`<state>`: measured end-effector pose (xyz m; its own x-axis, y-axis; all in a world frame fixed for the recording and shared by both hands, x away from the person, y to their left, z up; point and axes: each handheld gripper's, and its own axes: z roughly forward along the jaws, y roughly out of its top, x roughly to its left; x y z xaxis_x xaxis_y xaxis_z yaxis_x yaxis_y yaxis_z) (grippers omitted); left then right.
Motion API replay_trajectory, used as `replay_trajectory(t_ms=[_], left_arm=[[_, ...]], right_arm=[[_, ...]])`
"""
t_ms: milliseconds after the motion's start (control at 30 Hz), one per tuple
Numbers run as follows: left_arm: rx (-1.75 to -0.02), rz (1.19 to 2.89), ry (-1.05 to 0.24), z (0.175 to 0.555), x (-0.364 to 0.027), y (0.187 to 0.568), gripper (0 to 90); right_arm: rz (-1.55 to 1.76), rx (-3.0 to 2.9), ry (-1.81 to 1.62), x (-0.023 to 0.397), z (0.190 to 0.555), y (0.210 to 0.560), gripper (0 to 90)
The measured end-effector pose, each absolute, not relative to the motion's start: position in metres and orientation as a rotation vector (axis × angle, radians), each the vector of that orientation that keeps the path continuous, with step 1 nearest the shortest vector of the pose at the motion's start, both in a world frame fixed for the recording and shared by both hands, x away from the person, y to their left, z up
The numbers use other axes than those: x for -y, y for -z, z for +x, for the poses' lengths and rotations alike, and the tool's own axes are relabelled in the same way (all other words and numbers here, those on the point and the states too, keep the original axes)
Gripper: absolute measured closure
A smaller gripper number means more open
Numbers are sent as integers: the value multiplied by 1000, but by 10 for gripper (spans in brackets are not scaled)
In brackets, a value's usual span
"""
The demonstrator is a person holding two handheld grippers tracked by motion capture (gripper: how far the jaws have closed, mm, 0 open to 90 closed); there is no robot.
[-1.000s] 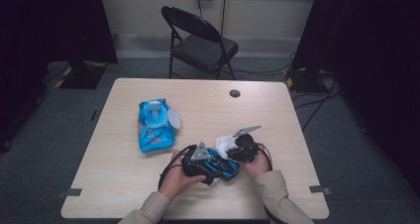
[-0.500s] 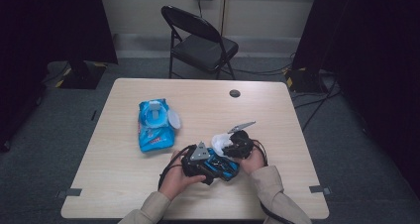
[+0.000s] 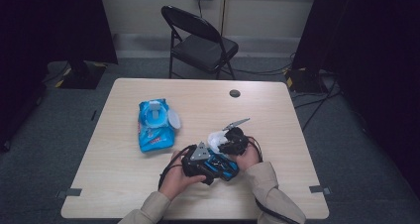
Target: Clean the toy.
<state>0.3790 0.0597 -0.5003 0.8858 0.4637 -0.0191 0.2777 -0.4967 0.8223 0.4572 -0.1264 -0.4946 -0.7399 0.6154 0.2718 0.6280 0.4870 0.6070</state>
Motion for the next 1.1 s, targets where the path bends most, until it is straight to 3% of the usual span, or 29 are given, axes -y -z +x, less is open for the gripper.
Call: replay_trajectory(t_ms=[1100], left_arm=[[-529, 2109, -255, 378, -60, 501, 92]], right_arm=[[-1156, 2667, 1145, 109, 471, 494, 832]])
